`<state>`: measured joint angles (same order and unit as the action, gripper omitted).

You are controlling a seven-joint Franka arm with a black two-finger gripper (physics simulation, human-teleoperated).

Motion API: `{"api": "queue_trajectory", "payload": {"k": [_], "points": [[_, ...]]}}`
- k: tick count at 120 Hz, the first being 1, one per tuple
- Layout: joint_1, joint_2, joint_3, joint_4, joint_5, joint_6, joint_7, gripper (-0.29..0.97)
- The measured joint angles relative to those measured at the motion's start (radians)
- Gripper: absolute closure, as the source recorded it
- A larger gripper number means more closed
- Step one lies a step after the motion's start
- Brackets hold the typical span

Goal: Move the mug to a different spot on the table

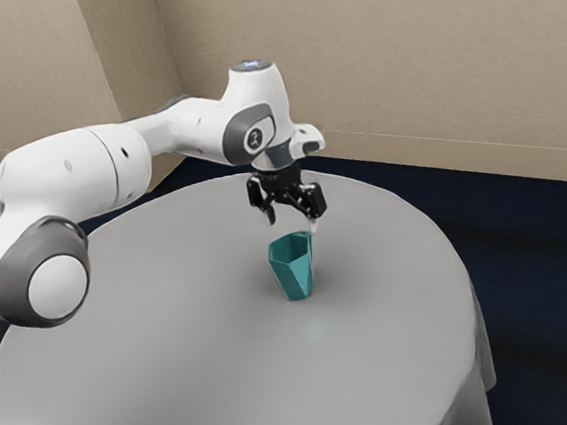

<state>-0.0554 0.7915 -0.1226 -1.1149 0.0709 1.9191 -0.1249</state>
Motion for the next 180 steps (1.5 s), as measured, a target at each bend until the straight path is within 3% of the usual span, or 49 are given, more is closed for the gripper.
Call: {"api": "queue_trajectory", "payload": {"k": [163,180], "points": [[0.016,0.088,-0.023,0.010,-0.024,0.015,0.054,0.00],[0.016,0.087,-0.018,0.010,-0.022,0.016,0.058,0.13]]}}
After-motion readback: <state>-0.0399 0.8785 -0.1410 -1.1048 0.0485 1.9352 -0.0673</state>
